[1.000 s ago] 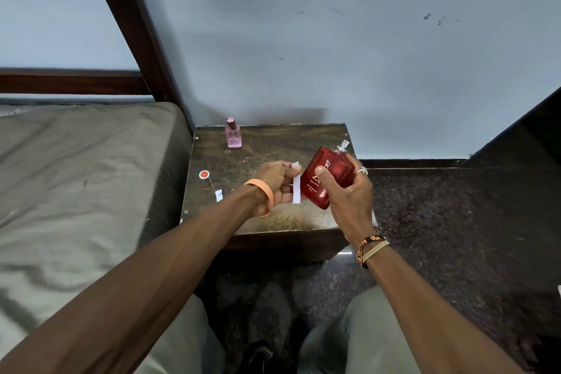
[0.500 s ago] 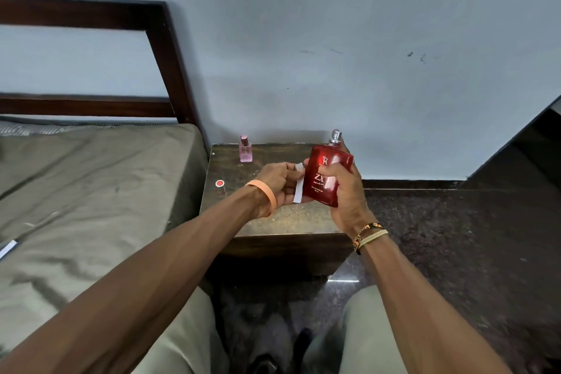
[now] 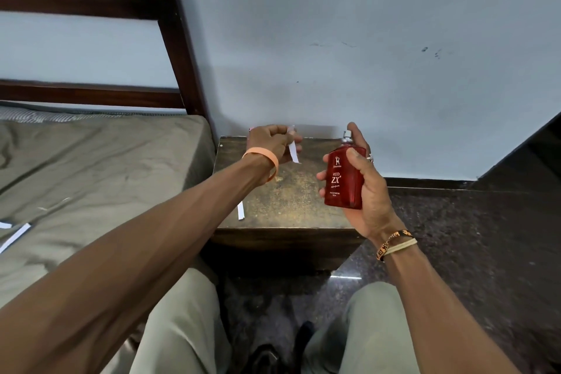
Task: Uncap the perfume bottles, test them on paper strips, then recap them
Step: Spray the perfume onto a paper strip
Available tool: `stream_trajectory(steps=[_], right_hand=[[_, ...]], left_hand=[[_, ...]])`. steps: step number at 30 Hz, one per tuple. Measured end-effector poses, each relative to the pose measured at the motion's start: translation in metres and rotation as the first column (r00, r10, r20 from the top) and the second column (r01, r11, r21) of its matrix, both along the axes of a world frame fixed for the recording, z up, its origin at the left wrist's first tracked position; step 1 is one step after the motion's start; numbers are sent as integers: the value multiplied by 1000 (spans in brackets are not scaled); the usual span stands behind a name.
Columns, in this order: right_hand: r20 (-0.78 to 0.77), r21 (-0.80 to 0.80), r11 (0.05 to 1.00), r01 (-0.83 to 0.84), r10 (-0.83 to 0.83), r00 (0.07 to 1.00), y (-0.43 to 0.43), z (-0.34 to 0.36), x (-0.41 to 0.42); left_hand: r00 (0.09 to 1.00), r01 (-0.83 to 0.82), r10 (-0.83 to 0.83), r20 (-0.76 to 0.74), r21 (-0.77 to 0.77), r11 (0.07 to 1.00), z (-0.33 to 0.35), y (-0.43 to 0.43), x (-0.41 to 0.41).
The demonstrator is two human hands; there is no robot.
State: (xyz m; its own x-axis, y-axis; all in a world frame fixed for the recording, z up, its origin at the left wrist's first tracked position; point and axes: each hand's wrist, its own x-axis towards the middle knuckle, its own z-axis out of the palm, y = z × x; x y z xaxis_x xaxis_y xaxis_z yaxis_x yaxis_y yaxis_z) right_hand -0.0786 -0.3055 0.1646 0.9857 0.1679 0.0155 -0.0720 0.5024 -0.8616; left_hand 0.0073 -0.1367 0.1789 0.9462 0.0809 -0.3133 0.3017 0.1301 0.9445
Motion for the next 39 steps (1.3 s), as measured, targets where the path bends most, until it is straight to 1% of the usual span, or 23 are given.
stream_trajectory(steps=[5,8,9,10,11,12,13,14,15,16,17,18,20,24,26,27,28,31,35,39], right_hand=[[-36,54,997,-48,50,998,-2,-6,-4],[-43,29,998,-53,54,998,1,-7,-6],[-44,-10,999,-41,41,998,1,-8,-6],[-34,-85,996,-22,19,999,3,-6,-7],[-5,-213,977,18,-19,1000,4,-7,-7],[51,-379,923,71,-56,997,6,-5,-8],[131,-551,822,143,-84,988,9,-4,-8],[215,-693,688,218,-92,972,12,-3,-7],[286,-793,538,287,-88,954,15,-3,-6],[332,-854,399,335,-79,940,18,-2,-5],[364,-886,283,368,-69,929,22,-2,-3],[389,-899,197,392,-55,920,24,-2,-1],[426,-900,92,426,-21,905,28,-5,4],[468,-883,-34,469,31,883,33,-9,14],[461,-879,-104,464,54,886,36,-9,17],[452,-881,-126,457,63,890,38,-10,18],[442,-885,-128,447,64,895,39,-11,19],[430,-898,-84,432,42,902,41,-14,19],[435,-891,-123,438,49,899,40,-13,15],[404,-911,-76,406,44,914,42,-20,16]], left_hand=[[999,-23,22,-25,-46,999,4,-2,2],[999,-3,2,-32,-52,999,2,-4,2],[999,7,-9,-36,-54,999,1,-5,1],[999,14,-17,-40,-59,998,1,-6,1],[999,18,-21,-46,-69,997,1,-7,0],[999,16,-20,-50,-79,997,1,-8,1],[998,14,-19,-54,-87,996,1,-9,1],[998,12,-17,-57,-92,996,0,-9,2],[998,9,-15,-60,-98,995,0,-9,2],[998,7,-14,-63,-106,994,-1,-10,3],[998,5,-13,-66,-115,993,-1,-11,3],[998,1,-9,-68,-122,993,-1,-11,3],[997,-12,2,-72,-134,991,0,-13,2],[996,-46,33,-87,-151,988,1,-14,3],[995,-50,38,-88,-145,988,-1,-14,4],[995,-52,40,-86,-143,988,-2,-14,4],[996,-54,42,-85,-144,988,-3,-15,4],[996,-43,31,-84,-156,987,-5,-14,2],[995,-37,20,-95,-184,982,-6,-10,2],[994,-42,21,-104,-207,977,-4,-8,3]])
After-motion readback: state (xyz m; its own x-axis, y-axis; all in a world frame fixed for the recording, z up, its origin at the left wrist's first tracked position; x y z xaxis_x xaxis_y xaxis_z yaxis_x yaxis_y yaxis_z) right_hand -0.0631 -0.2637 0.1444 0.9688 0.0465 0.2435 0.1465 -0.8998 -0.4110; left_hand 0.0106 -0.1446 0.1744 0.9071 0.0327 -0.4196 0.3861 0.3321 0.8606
